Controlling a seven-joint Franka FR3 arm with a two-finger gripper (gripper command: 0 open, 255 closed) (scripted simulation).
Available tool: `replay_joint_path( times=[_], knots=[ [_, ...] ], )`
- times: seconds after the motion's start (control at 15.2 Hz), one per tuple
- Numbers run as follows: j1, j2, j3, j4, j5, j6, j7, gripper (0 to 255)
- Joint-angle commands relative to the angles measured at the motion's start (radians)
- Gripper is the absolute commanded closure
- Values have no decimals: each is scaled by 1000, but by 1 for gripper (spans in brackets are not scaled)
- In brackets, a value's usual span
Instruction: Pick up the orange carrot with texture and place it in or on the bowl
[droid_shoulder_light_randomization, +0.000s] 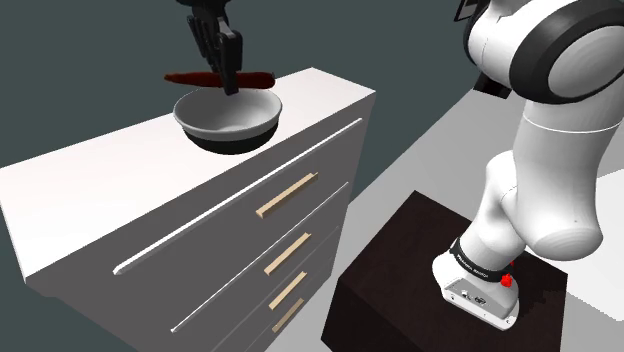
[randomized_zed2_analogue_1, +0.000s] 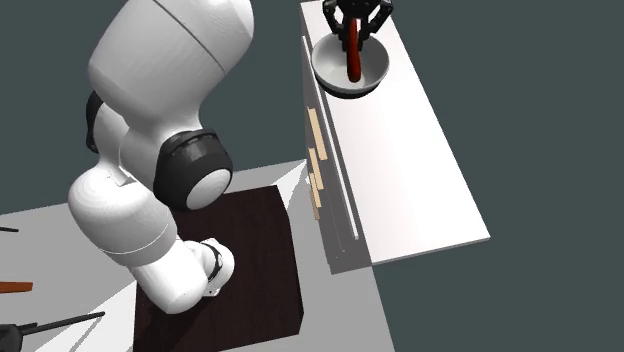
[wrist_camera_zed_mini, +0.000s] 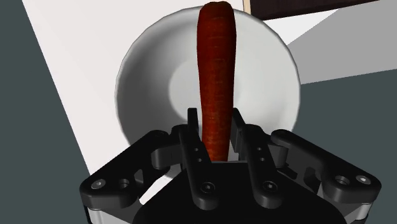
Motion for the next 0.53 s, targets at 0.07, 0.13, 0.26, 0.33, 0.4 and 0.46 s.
replay_joint_path(
  times=[0.07,0.13,0.26,0.33,0.4,0.46],
  knots=[
    [-3,-37,0,-97,3,61,3,255],
    [-4,-47,0,-126,4,80,4,255],
    [-6,-66,0,-185,6,120,6,255],
    [-6,-66,0,-186,6,120,6,255],
    [-6,-66,0,-185,6,120,6,255],
    [-6,-66,0,-185,6,120,6,255]
  ],
)
